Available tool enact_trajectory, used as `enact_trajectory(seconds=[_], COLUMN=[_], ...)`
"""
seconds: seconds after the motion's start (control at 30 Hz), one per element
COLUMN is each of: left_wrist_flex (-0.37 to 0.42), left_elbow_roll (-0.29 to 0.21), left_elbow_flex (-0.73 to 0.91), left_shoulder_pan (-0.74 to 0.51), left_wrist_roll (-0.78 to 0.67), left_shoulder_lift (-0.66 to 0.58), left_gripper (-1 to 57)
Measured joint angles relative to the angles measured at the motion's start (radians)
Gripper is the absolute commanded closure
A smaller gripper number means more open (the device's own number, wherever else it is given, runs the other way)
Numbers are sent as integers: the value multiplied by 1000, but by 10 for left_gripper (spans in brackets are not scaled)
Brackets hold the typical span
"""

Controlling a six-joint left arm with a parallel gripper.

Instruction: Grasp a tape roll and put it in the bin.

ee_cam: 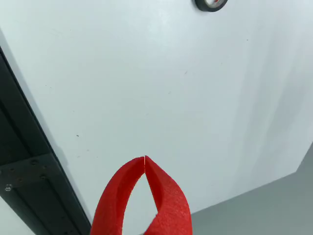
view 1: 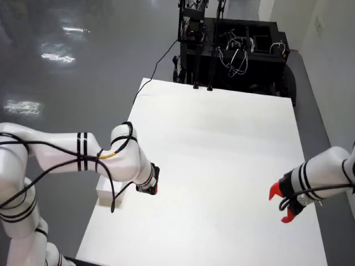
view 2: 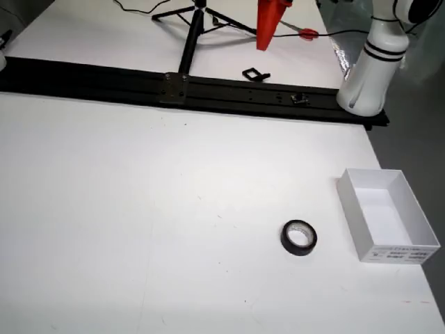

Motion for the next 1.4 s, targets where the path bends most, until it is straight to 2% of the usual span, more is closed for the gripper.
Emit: enact_trajectory(seconds=[1.4], left_wrist_flex=[8], left_elbow_roll=[3], left_elbow_flex=[-2], left_shoulder_pan=[39], left_wrist_roll=[0], left_shoulder_lift=[0], left_gripper=[553])
